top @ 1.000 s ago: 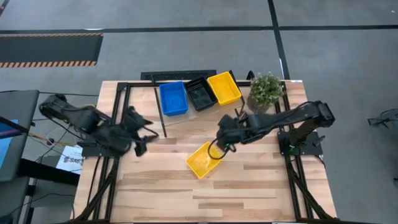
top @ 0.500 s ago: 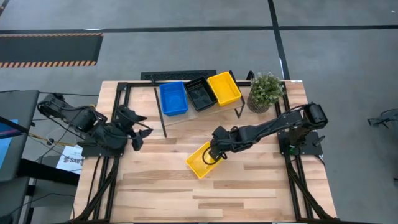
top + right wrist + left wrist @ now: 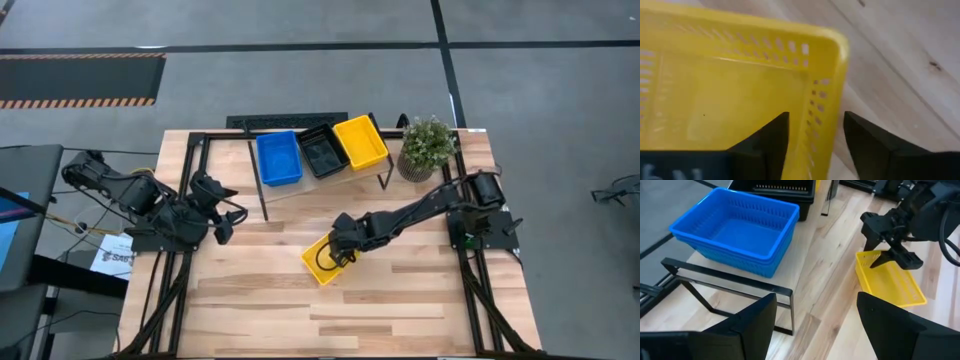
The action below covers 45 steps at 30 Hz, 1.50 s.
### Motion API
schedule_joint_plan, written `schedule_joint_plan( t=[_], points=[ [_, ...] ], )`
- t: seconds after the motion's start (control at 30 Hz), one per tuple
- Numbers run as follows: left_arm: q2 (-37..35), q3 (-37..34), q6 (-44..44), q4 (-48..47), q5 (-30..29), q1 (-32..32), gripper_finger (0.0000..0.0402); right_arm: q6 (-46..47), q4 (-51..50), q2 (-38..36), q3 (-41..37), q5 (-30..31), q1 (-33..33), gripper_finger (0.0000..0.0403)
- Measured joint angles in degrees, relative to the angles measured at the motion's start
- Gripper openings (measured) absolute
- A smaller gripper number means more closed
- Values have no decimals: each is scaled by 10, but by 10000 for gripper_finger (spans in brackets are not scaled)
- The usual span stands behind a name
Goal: Stack baskets on shelf by color
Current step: Stack the yellow bin on the yellow bins on the shelf
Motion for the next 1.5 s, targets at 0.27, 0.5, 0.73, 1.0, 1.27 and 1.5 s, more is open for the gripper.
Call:
schedule_joint_plan(
  t=[0.27,0.5,0.73,1.0,1.27,1.5],
  points=[
    [0,0,2,-1,-4,0,265,-5,-27,-25,1,-3,-3,65],
    [0,0,4,-5,-3,0,265,-69,-44,-112,0,-32,-17,9],
    [0,0,14,-6,-4,0,265,-203,-111,-285,80,-2,-85,6],
    [0,0,16,-5,-9,0,265,-519,-109,-371,196,61,-218,6],
    [0,0,15,-5,-9,0,265,-848,-113,-336,259,-15,-338,13],
    [0,0,15,-5,-10,0,265,-986,-158,-266,302,-44,-399,6]
  ],
)
